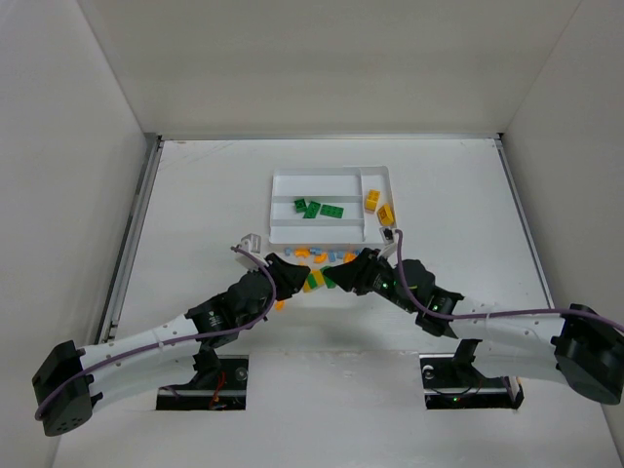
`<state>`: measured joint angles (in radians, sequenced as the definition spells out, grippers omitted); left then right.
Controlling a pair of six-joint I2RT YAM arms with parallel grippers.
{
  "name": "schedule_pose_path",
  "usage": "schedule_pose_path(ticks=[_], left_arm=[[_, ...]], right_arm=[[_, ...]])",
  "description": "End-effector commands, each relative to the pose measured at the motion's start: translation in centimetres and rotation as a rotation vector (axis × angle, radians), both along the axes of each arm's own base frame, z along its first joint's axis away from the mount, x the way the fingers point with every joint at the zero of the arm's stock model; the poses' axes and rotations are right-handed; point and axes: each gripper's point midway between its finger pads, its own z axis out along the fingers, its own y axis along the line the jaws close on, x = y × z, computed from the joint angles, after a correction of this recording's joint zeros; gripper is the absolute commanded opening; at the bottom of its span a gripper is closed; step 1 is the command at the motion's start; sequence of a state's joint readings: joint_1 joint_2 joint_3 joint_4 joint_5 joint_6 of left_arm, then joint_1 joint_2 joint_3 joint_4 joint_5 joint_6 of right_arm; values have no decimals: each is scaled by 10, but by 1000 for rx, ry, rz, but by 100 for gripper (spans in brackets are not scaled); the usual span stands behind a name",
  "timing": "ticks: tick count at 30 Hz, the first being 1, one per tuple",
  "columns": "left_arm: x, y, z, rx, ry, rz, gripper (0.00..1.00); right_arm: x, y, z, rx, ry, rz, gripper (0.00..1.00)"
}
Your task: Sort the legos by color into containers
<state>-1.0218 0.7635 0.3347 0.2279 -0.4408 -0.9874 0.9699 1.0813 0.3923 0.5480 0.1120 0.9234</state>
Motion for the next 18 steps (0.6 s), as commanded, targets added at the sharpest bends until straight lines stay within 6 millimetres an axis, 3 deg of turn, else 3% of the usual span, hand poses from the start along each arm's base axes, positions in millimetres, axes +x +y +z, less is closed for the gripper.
schedule_pose_path(ticks=[1,12,18], left_arm=[[0,-2,6,-15,-29,-15,16],[1,5,-2,26,-29,-10,15],[1,5,-5,39,-28,-14,14]], right_arm=[[11,0,34,65,-67,-38,39],[23,-20,40,39,-91,-84,33],[29,-40,60,86,-128,-110,33]])
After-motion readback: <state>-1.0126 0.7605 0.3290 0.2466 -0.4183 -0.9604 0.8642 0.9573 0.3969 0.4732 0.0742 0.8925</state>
